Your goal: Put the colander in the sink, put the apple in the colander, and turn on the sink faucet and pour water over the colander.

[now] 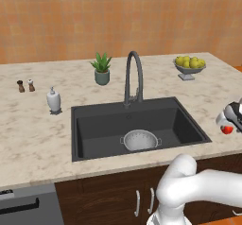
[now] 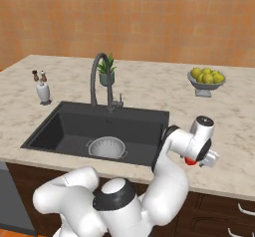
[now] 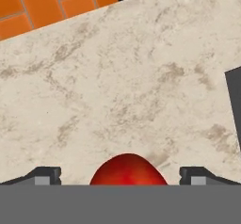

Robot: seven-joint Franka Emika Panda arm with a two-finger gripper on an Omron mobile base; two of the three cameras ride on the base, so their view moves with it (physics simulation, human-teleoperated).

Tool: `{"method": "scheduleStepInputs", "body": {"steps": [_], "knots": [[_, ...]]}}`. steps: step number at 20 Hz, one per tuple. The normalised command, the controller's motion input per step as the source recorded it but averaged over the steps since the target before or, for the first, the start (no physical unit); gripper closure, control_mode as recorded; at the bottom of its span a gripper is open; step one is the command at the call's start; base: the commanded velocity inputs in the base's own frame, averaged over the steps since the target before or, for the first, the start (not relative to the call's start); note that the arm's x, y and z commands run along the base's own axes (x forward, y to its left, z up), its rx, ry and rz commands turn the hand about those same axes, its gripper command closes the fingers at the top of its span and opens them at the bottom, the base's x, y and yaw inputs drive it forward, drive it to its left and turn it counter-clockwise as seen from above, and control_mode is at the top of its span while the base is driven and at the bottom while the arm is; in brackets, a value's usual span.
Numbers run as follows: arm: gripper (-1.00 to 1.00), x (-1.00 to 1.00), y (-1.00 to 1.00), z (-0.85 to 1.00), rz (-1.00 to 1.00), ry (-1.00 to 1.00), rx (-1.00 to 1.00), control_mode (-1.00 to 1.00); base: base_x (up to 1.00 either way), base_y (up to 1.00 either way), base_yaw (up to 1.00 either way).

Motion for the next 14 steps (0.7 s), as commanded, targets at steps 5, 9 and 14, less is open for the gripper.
{"method": "scheduleStepInputs", "body": {"steps": [5,9,14], "knots": [[-1.0,0.1,0.02,-0.27,0.01,0.0,0.0,-1.0,0.0,0.0,0.0],[-1.0,0.51,0.03,-0.26,0.06,0.0,0.01,-1.0,0.0,0.0,0.0],[1.0,0.17,0.0,-0.2,0.07,0.0,0.01,-1.0,0.0,0.0,0.0]]}}
